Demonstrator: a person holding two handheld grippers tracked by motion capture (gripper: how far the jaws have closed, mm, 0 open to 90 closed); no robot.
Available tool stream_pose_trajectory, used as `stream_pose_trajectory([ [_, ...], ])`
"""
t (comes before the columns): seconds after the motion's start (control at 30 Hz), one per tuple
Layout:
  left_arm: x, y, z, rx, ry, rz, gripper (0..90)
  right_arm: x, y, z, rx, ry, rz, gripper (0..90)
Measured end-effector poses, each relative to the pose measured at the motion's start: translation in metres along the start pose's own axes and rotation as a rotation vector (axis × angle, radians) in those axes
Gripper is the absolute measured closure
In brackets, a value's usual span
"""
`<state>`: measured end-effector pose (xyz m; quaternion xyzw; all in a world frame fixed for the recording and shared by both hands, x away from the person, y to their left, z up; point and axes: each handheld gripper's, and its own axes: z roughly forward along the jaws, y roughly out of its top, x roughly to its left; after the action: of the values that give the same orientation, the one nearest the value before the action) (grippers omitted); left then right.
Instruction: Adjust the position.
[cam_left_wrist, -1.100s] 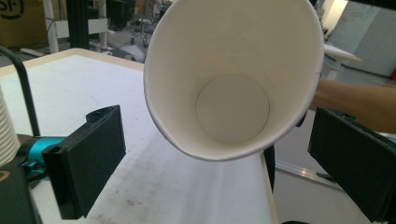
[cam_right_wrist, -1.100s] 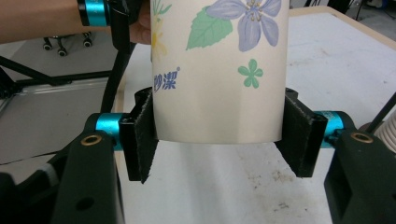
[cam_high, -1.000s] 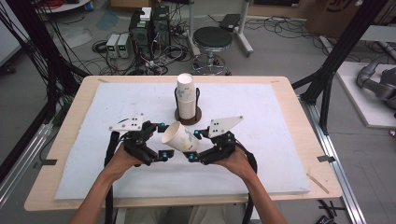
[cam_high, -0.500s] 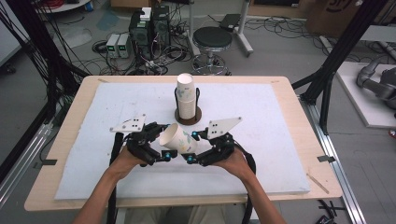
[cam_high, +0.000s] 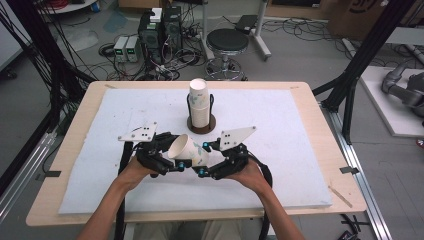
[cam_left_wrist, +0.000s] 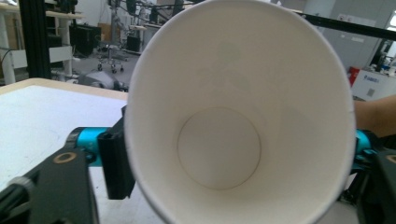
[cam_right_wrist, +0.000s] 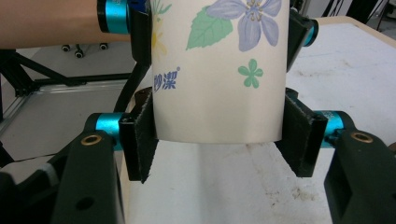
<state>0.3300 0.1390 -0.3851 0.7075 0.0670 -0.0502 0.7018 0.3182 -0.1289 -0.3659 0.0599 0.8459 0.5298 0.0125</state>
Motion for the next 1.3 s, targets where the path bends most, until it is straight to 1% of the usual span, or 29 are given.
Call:
stream_pose_trajectory([
  [0.1,-0.0006,0.0004,-0.0002,-0.002,-0.007,0.005,30.4,0.0002,-0.0002,-0.0003,0.000,0.003,0.008,37.9],
  [0.13,-0.0008,0.0006,-0.0004,-0.002,-0.007,0.009,31.4,0.0000,-0.0002,-0.0002,-0.001,0.005,0.004,37.9],
  [0.27,-0.0010,0.0009,-0.0008,-0.001,-0.009,0.013,32.8,-0.0001,-0.0001,-0.0001,-0.005,0.008,0.003,37.9],
  [0.53,-0.0013,0.0012,-0.0004,-0.001,-0.007,0.017,34.3,-0.0007,-0.0002,-0.0004,0.001,0.006,0.000,37.9],
  [0.77,-0.0012,0.0030,0.0014,-0.008,-0.008,0.015,32.6,-0.0011,-0.0001,-0.0003,-0.008,0.015,0.008,37.9],
  [1.0,-0.0010,0.0031,0.0010,-0.005,-0.008,0.021,35.5,-0.0013,-0.0002,-0.0005,-0.004,0.012,0.005,37.7],
  [1.03,-0.0011,0.0029,0.0009,-0.005,-0.008,0.017,35.5,-0.0012,-0.0001,-0.0005,-0.004,0.012,0.005,37.5],
  [1.1,-0.0010,0.0029,0.0010,-0.003,-0.006,0.019,35.5,-0.0009,0.0000,0.0003,0.004,0.005,-0.001,35.7],
  [1.17,-0.0010,0.0032,0.0006,-0.012,-0.005,0.020,35.5,-0.0006,0.0001,0.0025,0.018,-0.006,0.004,24.6],
  [1.2,-0.0011,0.0033,0.0002,-0.012,-0.001,0.020,35.5,-0.0007,-0.0001,0.0035,0.021,-0.019,0.010,20.5],
  [1.3,-0.0011,0.0032,-0.0007,-0.008,0.003,0.020,35.4,-0.0003,0.0000,0.0043,0.018,-0.025,0.022,17.5],
])
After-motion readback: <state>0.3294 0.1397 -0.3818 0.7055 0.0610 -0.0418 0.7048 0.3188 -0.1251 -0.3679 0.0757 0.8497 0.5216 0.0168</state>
